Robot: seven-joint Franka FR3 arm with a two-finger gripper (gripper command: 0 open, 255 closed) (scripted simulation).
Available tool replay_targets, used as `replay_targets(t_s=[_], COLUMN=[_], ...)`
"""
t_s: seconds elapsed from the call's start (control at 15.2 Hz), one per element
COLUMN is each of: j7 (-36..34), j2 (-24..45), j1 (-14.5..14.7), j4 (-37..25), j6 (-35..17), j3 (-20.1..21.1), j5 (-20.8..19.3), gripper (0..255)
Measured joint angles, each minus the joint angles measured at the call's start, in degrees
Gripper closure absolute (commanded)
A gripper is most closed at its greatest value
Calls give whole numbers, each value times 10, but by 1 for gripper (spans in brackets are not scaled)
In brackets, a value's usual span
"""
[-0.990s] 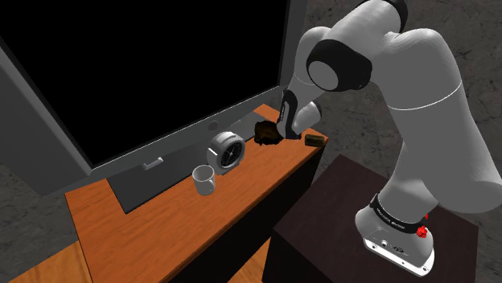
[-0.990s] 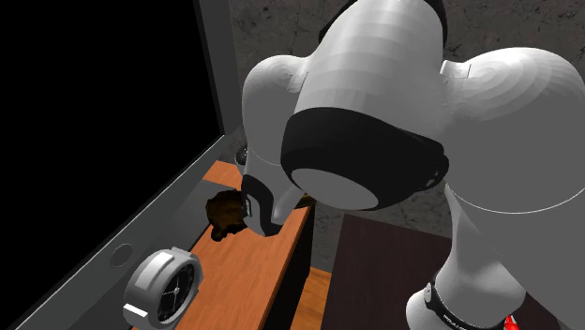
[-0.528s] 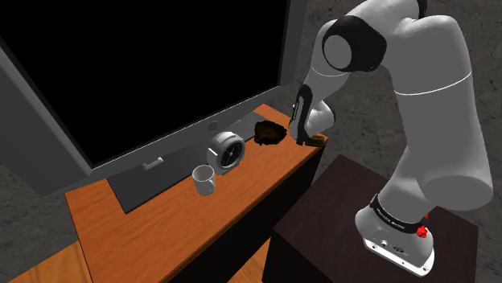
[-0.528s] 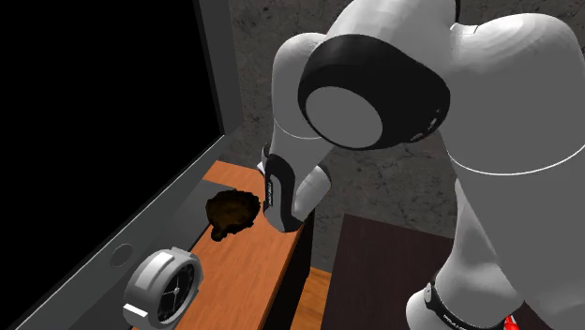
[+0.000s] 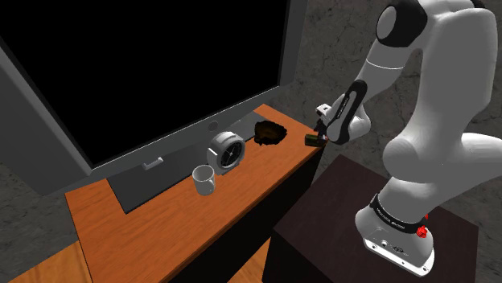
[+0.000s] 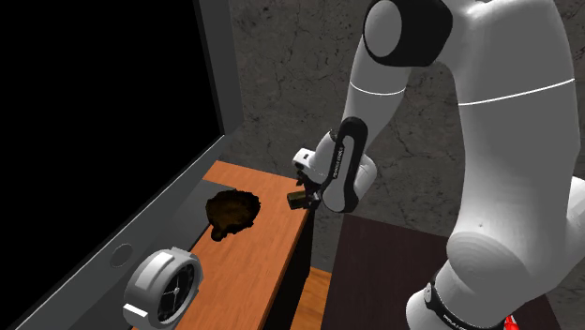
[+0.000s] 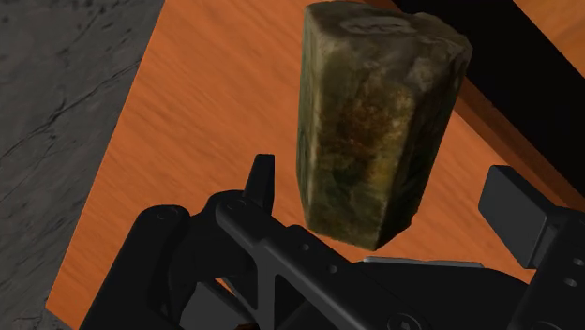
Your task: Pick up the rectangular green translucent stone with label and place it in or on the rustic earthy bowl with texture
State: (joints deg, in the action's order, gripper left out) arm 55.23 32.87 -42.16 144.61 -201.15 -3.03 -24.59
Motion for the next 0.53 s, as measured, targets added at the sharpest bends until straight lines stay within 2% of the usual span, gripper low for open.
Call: replay_targets(t_s=[0.53], j7=[5], j2=[56], j1=[-1], j4=[-43], j6=[-16], j3=[2], j5=[1], gripper=[0])
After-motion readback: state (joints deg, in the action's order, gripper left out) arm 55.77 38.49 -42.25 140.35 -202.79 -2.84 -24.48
